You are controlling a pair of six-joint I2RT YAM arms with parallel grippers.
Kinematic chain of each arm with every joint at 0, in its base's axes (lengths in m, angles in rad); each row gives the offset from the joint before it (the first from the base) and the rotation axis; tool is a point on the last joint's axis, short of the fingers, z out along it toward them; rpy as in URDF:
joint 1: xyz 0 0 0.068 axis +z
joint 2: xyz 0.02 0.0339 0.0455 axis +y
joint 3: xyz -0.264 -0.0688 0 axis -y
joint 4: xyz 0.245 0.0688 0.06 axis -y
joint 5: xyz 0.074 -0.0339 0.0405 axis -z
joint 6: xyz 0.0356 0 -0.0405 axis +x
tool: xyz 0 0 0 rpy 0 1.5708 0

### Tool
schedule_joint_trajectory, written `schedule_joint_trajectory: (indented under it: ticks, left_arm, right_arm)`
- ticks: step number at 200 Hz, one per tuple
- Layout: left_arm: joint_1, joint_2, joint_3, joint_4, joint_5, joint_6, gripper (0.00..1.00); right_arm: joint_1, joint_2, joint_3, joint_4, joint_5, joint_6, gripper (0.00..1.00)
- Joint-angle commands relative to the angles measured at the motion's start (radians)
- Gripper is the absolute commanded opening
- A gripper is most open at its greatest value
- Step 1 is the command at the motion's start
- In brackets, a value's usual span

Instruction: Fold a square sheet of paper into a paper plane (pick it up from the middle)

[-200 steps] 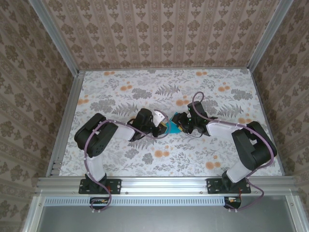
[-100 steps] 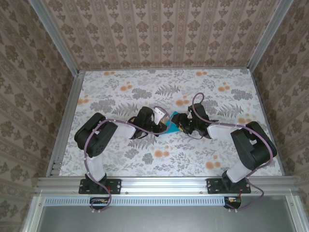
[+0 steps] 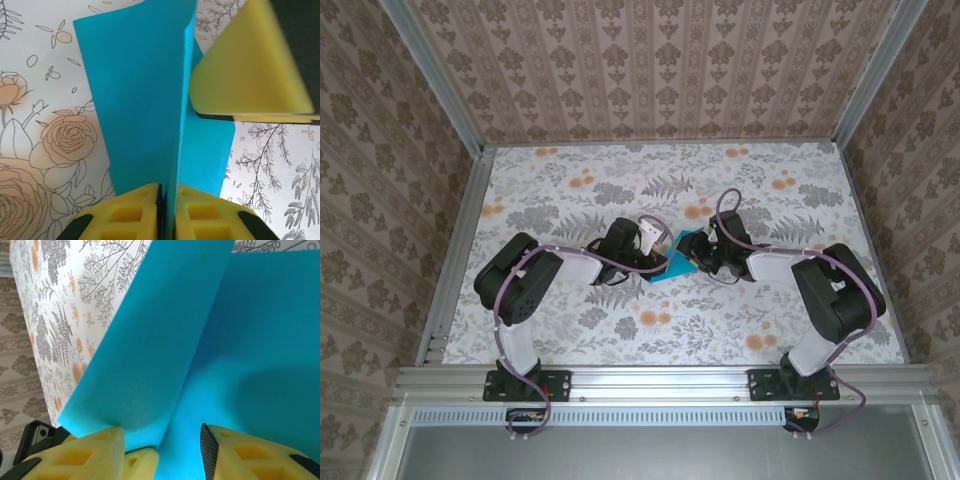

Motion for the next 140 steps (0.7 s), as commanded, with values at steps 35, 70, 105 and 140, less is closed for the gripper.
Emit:
schedule_joint_trajectory:
  ticks: [35,70,105,140]
  left_arm:
    - [0.001,0.007,0.047,-0.047,0.055,-0.018,0.14]
    - [0.002,0.024,0.071,-0.079,0.068,-0.016,0.14]
    - [0.004,0.043,0.091,-0.103,0.077,-0.023,0.14]
    - [0.006,0.054,0.103,-0.124,0.089,-0.023,0.14]
  right_arm:
    - [-0.007,0.052,0.044,0.03,-0.035,-0.037,0.52]
    - [-0.008,0.051,0.02,0.066,-0.041,-0.043,0.57]
    - [-0.014,0.038,-0.019,0.133,-0.044,-0.04,0.59]
    - [-0.021,0.019,-0.061,0.169,-0.034,-0.042,0.6]
